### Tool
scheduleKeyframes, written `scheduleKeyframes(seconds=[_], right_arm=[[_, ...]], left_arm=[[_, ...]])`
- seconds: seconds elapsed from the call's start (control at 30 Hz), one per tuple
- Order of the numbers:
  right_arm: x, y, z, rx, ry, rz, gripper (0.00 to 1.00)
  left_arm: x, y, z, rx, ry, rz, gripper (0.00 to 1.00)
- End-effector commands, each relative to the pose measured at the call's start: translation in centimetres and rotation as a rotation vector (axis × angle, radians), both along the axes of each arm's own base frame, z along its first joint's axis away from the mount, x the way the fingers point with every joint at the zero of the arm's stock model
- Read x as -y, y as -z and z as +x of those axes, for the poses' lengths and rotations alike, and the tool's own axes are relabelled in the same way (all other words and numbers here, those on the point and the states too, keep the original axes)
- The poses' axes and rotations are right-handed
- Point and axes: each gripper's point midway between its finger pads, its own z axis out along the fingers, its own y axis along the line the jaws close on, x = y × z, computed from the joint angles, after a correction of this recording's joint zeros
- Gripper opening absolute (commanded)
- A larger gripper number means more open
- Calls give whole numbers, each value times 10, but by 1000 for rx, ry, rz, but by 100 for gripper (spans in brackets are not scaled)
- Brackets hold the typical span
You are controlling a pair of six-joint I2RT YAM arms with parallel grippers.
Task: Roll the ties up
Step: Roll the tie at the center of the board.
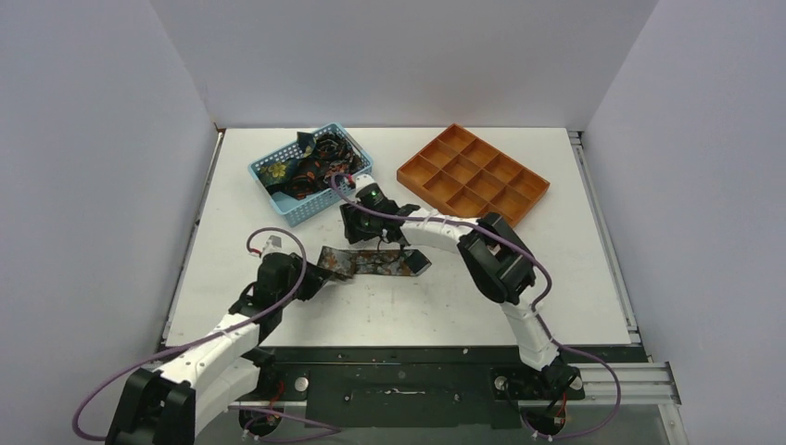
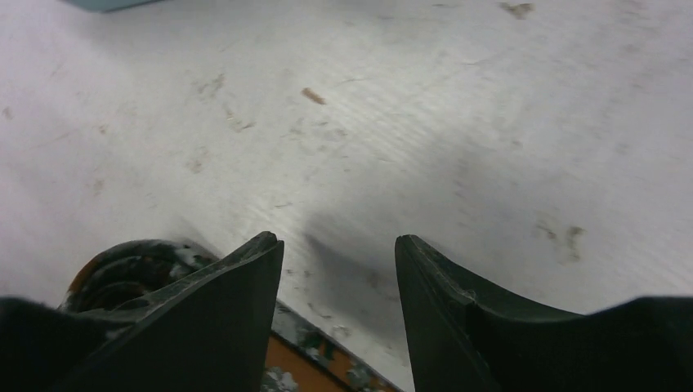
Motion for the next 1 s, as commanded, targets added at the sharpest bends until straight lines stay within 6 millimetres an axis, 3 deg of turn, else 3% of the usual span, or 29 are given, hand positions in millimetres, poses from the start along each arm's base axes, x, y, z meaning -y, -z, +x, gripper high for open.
scheduleKeyframes(seconds=[0.0, 0.07, 0.2, 0.33, 0.43, 0.7, 0.97], right_arm=[[31, -72, 34, 80, 205, 117, 55], [42, -85, 36, 80, 251, 158, 57], [65, -98, 14, 80, 289, 225, 58], [84, -78, -12, 45, 291, 209, 57], [98, -53, -26, 8, 294, 148, 52], [135, -11, -55, -7, 325, 14, 47], [170, 11, -85, -34, 330, -72, 47]], left_arm=[[-5, 0, -16, -18, 39, 54, 16], [-7, -6, -20, -15, 56, 72, 18], [-21, -30, -14, 29, 46, 144, 22], [-42, -67, 11, 108, -17, 211, 27], [-49, -81, 26, 124, -24, 224, 28], [-59, -80, 48, 118, -42, 220, 37], [-72, -70, 63, 78, -13, 200, 51]])
